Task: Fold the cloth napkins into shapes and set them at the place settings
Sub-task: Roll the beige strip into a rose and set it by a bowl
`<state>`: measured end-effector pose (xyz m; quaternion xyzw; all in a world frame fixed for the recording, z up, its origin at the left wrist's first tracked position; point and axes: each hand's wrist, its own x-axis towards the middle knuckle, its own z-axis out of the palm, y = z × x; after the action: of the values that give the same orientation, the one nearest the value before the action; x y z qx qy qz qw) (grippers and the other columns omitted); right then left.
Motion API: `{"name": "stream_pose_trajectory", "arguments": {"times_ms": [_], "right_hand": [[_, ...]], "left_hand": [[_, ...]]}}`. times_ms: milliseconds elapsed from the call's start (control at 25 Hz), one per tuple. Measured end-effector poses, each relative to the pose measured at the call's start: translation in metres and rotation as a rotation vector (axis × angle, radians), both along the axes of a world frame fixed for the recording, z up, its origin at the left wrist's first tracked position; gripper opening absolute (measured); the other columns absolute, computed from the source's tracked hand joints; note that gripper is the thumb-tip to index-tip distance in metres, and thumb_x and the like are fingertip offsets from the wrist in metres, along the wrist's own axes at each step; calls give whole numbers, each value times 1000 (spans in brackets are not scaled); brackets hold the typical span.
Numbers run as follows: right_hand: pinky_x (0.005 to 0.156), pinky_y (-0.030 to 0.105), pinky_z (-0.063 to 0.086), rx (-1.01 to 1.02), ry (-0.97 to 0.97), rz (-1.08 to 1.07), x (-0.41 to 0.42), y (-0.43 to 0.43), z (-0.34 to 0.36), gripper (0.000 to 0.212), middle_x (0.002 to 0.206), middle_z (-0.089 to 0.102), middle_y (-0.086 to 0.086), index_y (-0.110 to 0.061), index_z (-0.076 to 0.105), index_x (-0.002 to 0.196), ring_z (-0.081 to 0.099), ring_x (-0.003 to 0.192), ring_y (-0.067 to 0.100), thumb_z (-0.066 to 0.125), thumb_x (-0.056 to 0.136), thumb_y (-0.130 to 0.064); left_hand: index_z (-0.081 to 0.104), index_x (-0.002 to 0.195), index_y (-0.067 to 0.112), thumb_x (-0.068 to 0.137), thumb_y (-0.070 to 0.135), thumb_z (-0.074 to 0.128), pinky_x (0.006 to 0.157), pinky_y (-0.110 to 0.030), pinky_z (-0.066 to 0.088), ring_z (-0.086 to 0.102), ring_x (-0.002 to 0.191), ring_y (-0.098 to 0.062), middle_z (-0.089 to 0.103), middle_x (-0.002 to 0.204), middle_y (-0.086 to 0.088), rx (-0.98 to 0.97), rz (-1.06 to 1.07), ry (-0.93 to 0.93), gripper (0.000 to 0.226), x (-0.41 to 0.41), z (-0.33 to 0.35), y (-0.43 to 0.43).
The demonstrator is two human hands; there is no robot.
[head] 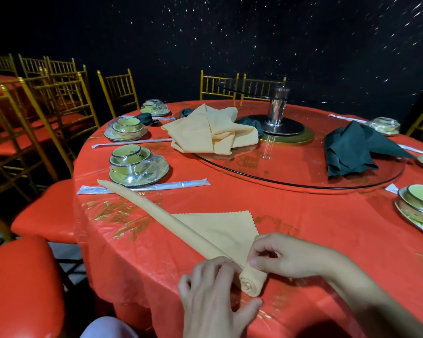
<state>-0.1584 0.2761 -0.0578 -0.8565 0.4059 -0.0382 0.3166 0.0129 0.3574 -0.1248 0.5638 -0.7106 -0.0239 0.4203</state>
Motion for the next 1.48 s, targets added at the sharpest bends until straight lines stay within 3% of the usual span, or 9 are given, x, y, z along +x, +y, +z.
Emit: {"name": "stream_pose_trajectory", "arguments": {"times_ms": [80, 240, 480, 720, 880, 1000, 1120, 1240, 1480], "right_hand": [[79, 21, 43, -36, -8, -37, 3, 0, -2, 13, 88, 56, -13, -25, 66, 93, 51, 83, 1, 56, 90, -32], [87, 17, 40, -91, -266, -96, -7, 11, -1, 31, 103, 57, -15, -40, 58, 105, 52, 99, 5, 67, 76, -43], [100, 23, 33, -124, -140, -48, -11, 17, -6, 23, 104, 55, -20, -50, 61, 100, 47, 110, 5, 63, 78, -45], [103, 29, 28, -148, -6, -9, 10, 10, 1, 27, 106, 51, -21, -43, 63, 107, 39, 109, -8, 49, 84, -46], [104, 30, 24, -190, 80, 5, 26, 1, 7, 20, 104, 49, -21, -38, 64, 108, 38, 108, -4, 51, 93, -39], [99, 29, 27, -275, 74, -12, 34, 0, 7, 17, 102, 48, -26, -44, 60, 106, 40, 107, -4, 50, 92, -44], [94, 26, 29, -383, -72, -90, 28, 9, 6, 16, 106, 49, -28, -56, 49, 95, 43, 104, -2, 50, 79, -58], [92, 25, 29, -470, -100, -113, 18, 22, 3, 23, 112, 45, -30, -52, 52, 95, 43, 106, 0, 56, 75, -61], [88, 23, 34, -668, -9, -134, 30, 34, -18, 46, 116, 41, -22, -48, 50, 123, 40, 105, 1, 52, 78, -38]], "left_hand": [[55, 83, 41, 47, 67, 60, 72, -25, 19, 46, 92, 1, 54, 97, 25, -46, 20, 31, 44, 2, 0, -2], [61, 69, 38, 45, 66, 61, 74, -28, 22, 46, 93, 1, 56, 94, 25, -65, 67, 62, 37, 5, 1, -7], [59, 55, 36, 46, 70, 58, 72, -28, 20, 43, 93, 2, 57, 91, 24, -26, 95, 78, 34, 4, 1, -3], [59, 75, 39, 55, 80, 50, 72, -29, 17, 44, 98, -1, 57, 97, 23, 4, 138, 59, 47, 17, -1, -2], [57, 86, 42, 47, 77, 55, 73, -30, 19, 45, 101, -2, 55, 102, 24, -29, 130, 59, 53, 21, -5, -1], [61, 77, 40, 47, 69, 60, 76, -30, 20, 46, 101, -2, 56, 102, 23, -45, 149, 107, 42, 24, -1, -4], [61, 67, 39, 47, 70, 59, 76, -28, 18, 43, 102, -1, 56, 101, 22, -28, 159, 148, 37, 30, 0, -11], [61, 60, 38, 49, 71, 57, 74, -27, 15, 41, 102, 0, 56, 99, 23, 0, 179, 165, 35, 34, -2, -18], [58, 53, 37, 56, 79, 40, 82, -26, 6, 35, 114, -2, 47, 105, 27, 155, 273, 177, 47, 44, 0, -24]]}}
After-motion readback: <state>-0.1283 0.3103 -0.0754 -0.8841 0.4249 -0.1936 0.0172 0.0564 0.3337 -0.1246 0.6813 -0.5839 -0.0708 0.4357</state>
